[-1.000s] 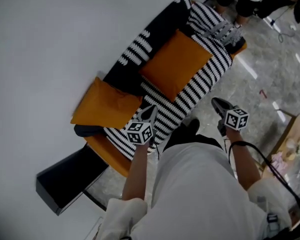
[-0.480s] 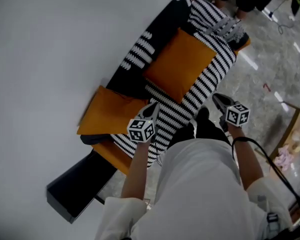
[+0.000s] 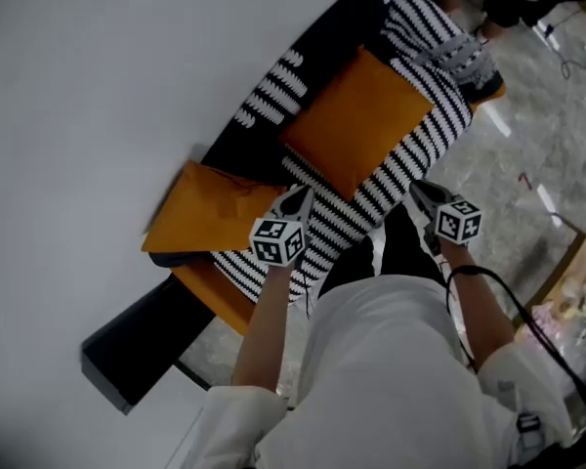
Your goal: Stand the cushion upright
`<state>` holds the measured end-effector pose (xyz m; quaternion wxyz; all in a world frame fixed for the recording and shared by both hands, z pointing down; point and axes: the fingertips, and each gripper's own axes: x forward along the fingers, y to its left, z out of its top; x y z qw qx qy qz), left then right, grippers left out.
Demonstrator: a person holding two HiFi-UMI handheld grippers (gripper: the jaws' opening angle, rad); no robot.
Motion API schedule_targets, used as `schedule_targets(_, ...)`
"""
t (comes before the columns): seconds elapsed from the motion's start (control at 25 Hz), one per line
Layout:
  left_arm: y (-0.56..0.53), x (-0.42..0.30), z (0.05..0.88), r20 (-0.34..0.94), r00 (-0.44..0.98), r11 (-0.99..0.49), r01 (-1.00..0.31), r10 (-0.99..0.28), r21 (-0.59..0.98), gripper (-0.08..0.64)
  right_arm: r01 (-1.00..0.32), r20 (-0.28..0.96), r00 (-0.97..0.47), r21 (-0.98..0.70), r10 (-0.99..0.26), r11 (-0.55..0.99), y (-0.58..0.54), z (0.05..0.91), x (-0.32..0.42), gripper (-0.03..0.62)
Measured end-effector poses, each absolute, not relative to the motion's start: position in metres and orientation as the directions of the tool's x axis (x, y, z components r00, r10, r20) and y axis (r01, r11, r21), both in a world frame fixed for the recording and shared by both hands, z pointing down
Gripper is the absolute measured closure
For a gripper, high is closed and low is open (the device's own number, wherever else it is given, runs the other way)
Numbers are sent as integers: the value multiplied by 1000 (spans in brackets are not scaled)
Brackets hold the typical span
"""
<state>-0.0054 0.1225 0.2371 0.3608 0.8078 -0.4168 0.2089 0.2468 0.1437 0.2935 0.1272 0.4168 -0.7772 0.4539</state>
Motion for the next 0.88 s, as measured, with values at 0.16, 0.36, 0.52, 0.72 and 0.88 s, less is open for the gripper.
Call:
schedule_targets(0.16, 114, 8, 256, 671, 548, -368, -835, -499, 409, 558, -750, 575, -637, -616, -513, 241, 118, 310, 254, 541)
schedule_targets(0.36, 98, 24, 271, 701, 529, -362, -846, -478, 392, 558, -733, 581, -665, -629, -470, 259, 92, 332, 264, 535)
schedule_targets(0.52, 80, 40, 284, 722, 516, -371, -851, -460, 372, 557, -722, 594, -682, -640, -427, 262, 81, 352, 279, 506)
schedule_targets(0.72, 46, 54, 297, 731, 506, -388, -853, -458, 348, 557, -712, 622, -701, -637, -348, 296, 74, 378, 291, 491)
schedule_targets(0.88, 24, 62, 309, 738, 492, -378, -862, -462, 338, 531, -698, 634, -717, -650, -290, 302, 73, 397, 295, 476)
